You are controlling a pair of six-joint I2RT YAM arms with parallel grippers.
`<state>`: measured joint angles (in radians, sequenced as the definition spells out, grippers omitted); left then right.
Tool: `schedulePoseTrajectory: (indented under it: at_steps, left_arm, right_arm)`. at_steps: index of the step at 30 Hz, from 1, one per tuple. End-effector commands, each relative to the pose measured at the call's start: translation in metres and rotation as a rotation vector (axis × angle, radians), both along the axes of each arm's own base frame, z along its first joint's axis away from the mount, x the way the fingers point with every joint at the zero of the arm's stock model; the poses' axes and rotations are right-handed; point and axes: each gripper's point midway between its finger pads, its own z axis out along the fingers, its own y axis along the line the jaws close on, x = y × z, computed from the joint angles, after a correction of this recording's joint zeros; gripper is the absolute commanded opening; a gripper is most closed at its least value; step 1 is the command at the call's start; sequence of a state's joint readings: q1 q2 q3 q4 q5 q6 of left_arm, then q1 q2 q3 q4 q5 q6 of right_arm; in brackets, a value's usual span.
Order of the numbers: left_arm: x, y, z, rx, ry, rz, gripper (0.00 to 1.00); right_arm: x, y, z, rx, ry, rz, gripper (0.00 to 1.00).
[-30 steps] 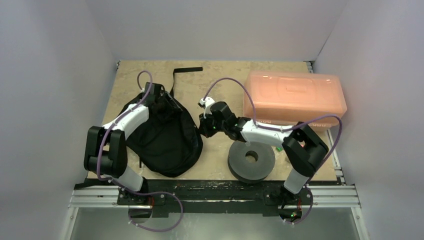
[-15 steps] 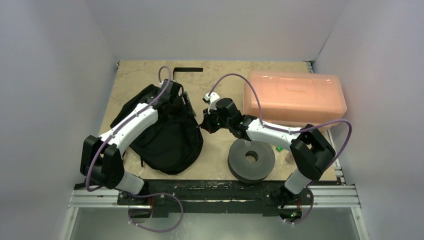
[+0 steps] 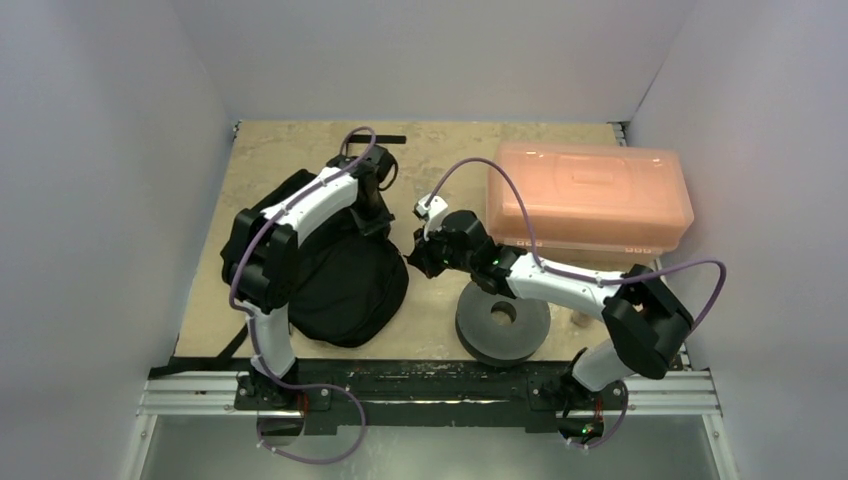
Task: Pack the student bag
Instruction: Zip the student bag at the center of the board.
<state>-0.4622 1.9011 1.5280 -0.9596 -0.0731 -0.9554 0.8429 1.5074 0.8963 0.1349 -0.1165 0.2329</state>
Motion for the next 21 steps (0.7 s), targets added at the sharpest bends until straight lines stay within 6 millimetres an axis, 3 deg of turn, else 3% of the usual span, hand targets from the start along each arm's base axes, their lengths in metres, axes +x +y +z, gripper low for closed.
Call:
schedulePoseTrajectory:
  at_steps: [1,5,8,10,13,16,21]
  left_arm:
    - [0.058,0.019,0.027,-0.049,-0.12,0.095,0.0]
    - [0.102,0.023,0.067,-0.105,-0.248,0.119,0.0]
    - [0.122,0.021,0.092,-0.124,-0.298,0.125,0.0]
    - [0.13,0.021,0.102,-0.125,-0.318,0.125,0.0]
    - [0.137,0.025,0.109,-0.13,-0.333,0.112,0.0]
    - [0.133,0.032,0.115,-0.112,-0.347,0.051,0.02]
    - [0.095,0.031,0.123,-0.144,-0.409,-0.101,0.42]
  right_arm:
    - [-0.012,0.001,0.02,0.056,-0.073,0.005,0.0]
    - [-0.058,0.019,0.007,0.04,-0.075,0.084,0.0]
    - [-0.095,0.042,0.003,0.106,-0.01,0.178,0.0]
    - [-0.109,0.051,0.002,0.122,0.011,0.204,0.0]
    - [-0.107,0.047,0.004,0.135,0.009,0.186,0.0]
    - [-0.08,0.029,0.004,0.107,-0.016,0.12,0.0]
    - [-0.052,0.006,0.005,0.096,-0.045,0.075,0.0]
